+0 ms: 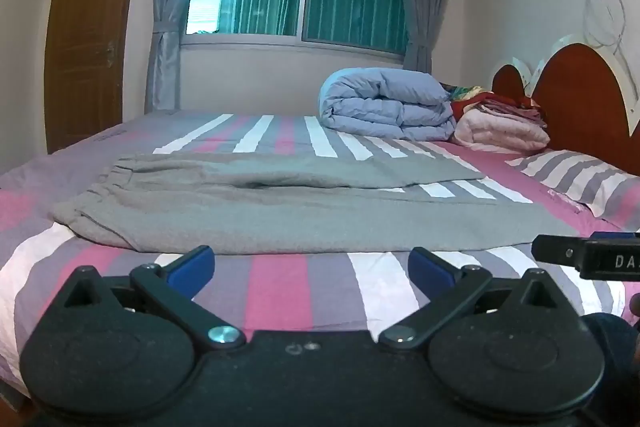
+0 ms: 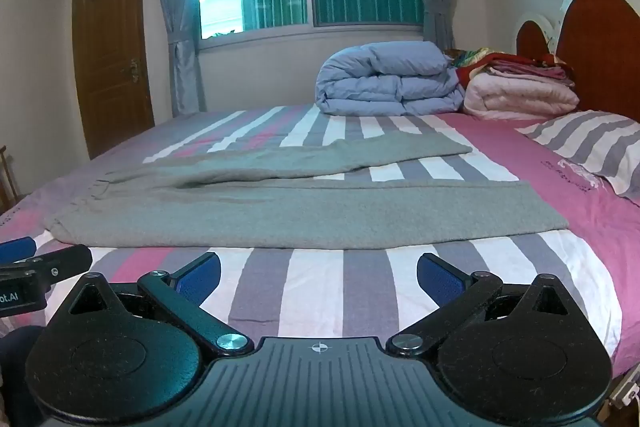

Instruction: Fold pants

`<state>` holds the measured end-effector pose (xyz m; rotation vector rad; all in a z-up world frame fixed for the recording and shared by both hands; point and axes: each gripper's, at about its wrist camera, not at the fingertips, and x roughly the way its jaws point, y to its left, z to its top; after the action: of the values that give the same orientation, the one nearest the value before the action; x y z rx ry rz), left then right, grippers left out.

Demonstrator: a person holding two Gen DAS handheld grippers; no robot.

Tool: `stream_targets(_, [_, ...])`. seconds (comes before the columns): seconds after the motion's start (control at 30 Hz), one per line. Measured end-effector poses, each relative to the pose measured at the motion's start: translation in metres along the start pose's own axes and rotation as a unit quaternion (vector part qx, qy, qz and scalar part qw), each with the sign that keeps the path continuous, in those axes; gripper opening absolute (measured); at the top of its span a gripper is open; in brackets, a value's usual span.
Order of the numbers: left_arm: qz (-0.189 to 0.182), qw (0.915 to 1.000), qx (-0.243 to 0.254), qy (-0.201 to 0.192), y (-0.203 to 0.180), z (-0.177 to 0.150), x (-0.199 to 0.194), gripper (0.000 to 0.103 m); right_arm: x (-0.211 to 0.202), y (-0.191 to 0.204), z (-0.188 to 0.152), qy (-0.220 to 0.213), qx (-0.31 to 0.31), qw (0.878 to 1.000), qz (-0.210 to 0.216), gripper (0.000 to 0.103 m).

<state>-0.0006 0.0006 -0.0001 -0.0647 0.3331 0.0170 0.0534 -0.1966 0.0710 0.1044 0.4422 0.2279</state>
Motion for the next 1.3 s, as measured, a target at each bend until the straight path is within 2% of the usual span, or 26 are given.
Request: stream_targets(1.3, [0.009,0.9999,-0.003,0.008,-0.0016,0.0008,0.0014,0.097,0.0018,-0.0025,-0.0003,0.004,0.011,1.0,0.001,0.103])
